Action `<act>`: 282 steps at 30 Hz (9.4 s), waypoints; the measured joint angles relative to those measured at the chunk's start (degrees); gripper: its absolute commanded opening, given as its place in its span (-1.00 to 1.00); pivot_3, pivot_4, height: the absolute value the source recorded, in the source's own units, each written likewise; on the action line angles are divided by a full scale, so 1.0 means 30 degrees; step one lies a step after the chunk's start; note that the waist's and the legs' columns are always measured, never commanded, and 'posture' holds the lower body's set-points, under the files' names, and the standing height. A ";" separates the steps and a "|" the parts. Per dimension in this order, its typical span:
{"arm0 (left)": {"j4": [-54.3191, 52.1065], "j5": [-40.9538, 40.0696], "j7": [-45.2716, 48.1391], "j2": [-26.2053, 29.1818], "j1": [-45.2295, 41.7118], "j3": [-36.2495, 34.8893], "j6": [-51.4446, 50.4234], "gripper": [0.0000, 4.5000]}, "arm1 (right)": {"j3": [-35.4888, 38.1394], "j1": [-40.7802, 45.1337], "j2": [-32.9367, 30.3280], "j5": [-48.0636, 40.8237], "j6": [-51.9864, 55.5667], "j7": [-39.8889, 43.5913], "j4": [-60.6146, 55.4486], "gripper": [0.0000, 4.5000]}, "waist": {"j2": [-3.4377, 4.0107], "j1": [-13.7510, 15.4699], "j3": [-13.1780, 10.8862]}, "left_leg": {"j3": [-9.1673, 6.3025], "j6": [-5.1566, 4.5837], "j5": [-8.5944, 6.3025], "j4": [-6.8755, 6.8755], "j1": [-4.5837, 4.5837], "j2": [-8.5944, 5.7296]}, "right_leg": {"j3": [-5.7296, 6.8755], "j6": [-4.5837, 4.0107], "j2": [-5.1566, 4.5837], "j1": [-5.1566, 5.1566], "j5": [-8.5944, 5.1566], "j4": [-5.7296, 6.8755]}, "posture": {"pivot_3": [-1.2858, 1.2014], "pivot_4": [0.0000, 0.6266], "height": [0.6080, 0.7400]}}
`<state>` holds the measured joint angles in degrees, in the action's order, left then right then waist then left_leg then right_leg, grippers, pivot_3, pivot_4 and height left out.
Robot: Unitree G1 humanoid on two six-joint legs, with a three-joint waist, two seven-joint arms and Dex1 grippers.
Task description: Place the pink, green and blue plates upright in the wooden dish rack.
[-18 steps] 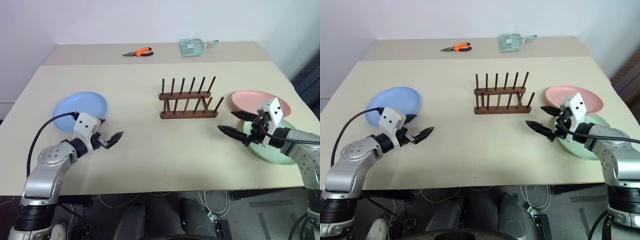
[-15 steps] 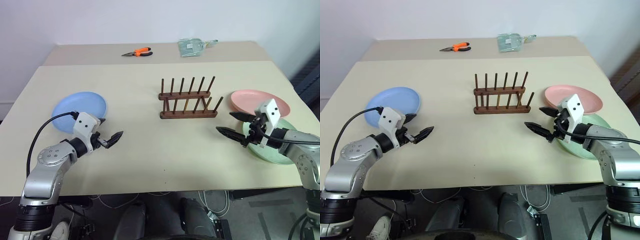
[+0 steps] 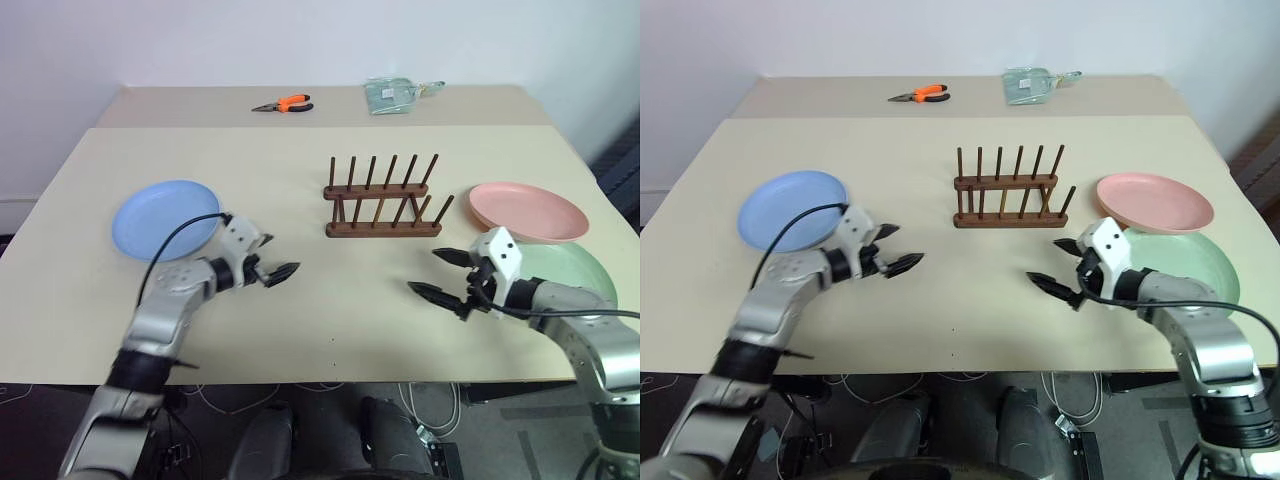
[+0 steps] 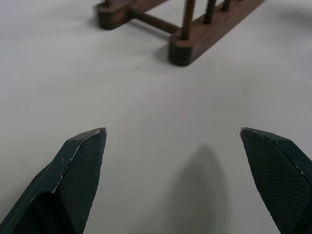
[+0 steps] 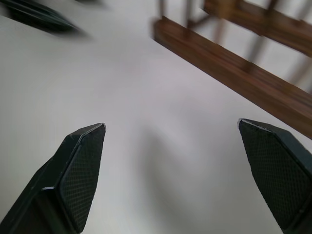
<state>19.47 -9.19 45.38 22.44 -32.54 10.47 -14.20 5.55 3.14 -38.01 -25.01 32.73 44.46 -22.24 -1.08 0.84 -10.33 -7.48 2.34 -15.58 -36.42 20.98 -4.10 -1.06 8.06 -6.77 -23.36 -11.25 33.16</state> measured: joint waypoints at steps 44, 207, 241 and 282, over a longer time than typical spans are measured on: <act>-0.5873 -0.0152 0.7073 0.2679 0.4427 0.0381 -0.1172 -0.68 | 0.0343 -0.4961 -0.1992 0.2514 -0.0684 -0.0921 -0.1478 -1.00 | 0.0084 -0.0475 0.0097 | -0.0041 -0.0100 -0.0069 -0.0162 0.0095 0.0021 | 0.0014 -0.0009 -0.0012 -0.0020 -0.0045 0.0040 | 0.03 -0.52 1.00; -0.4374 0.0290 -1.0744 0.0690 0.2140 -0.7791 -0.1989 0.99 | -0.0840 1.3151 -0.2028 -0.4436 -0.0671 -0.7903 0.1162 0.98 | 0.0217 -0.0664 0.0043 | -0.0056 -0.0138 -0.0084 -0.0134 0.0128 0.0003 | 0.0033 0.0064 0.0024 -0.0076 -0.0019 0.0019 | 0.03 -0.52 1.00; -1.1995 -0.7866 -1.3200 -0.2778 -0.2358 -1.1182 -1.1089 -0.96 | -0.9218 1.2936 0.2031 0.6969 -0.5594 -0.1826 0.0729 1.00 | -0.0114 -0.0361 -0.0016 | -0.0080 -0.0022 -0.0031 -0.0126 0.0139 -0.0029 | 0.0046 -0.0016 0.0004 -0.0069 0.0035 0.0023 | 0.03 -0.52 1.00; -1.0374 -0.3955 -0.5596 0.0963 0.8298 -0.4153 -0.1821 0.32 | 0.4025 1.5684 1.4990 -1.0495 0.5630 -1.6020 0.1596 -1.00 | -0.0073 -0.0650 0.0000 | -0.0135 0.0152 0.0094 0.0188 0.0155 0.0033 | -0.0026 -0.0202 0.0110 -0.0345 0.0105 0.0108 | 0.03 -0.52 1.00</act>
<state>-11.66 -21.06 28.59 25.33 -7.65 -1.99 -19.66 17.62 50.19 6.96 -56.49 49.62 -3.60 -17.46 -1.29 -1.11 -10.32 -7.89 2.79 -15.30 -35.86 21.45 -4.00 -1.14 7.46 -6.44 -24.39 -10.93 33.48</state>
